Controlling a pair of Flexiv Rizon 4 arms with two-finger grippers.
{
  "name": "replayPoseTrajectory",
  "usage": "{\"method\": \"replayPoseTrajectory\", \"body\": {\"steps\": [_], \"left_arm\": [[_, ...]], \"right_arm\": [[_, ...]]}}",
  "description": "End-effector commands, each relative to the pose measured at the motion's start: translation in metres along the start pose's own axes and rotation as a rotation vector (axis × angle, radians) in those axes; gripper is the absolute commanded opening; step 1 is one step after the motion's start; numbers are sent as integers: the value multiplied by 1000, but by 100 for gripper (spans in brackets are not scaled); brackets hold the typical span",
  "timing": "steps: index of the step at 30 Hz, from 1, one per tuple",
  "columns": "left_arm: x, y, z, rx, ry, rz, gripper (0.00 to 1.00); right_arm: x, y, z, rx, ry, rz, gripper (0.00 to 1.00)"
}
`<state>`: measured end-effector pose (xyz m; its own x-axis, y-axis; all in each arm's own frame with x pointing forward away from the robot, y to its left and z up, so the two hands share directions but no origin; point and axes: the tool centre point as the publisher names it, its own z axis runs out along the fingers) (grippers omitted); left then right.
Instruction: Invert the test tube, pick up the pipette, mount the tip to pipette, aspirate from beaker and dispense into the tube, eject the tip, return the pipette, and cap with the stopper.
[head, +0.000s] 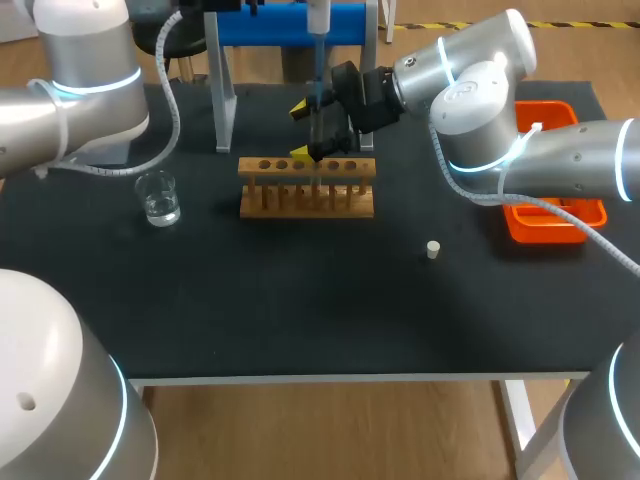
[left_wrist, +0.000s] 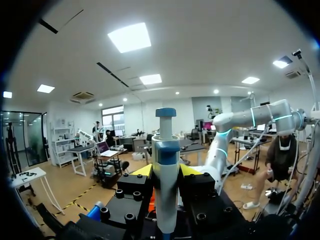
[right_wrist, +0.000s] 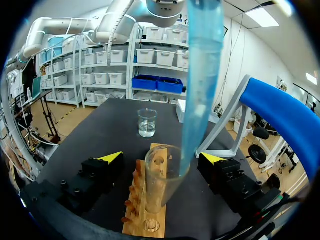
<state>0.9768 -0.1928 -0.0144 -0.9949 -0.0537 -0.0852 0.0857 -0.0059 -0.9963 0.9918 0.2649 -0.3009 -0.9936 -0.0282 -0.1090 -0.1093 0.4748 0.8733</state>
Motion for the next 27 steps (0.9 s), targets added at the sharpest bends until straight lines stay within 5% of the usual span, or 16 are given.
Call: {"method": "replayPoseTrajectory", "body": {"steps": [1,27], "left_arm": [[-3,1,2,1,11,-1,0],[12,6,-1,-37,6,-25,0]], "right_arm": [[-1,0,0,1,5,0,100],[-1,0,0,1,5,0,100]]}}
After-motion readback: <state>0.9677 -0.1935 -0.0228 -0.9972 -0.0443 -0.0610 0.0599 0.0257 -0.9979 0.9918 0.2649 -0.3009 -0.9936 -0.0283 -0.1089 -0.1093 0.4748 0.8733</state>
